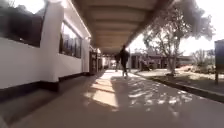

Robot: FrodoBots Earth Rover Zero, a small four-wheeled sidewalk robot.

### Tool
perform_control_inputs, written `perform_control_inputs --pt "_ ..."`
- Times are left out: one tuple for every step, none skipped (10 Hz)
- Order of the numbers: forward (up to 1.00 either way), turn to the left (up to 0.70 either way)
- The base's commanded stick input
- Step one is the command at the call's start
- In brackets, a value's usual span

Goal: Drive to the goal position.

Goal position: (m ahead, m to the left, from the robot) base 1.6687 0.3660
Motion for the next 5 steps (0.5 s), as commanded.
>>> perform_control_inputs --pt "1.0 0.0" --pt "1.0 0.0" --pt "1.0 0.0" --pt "1.0 0.0" --pt "1.0 0.0"
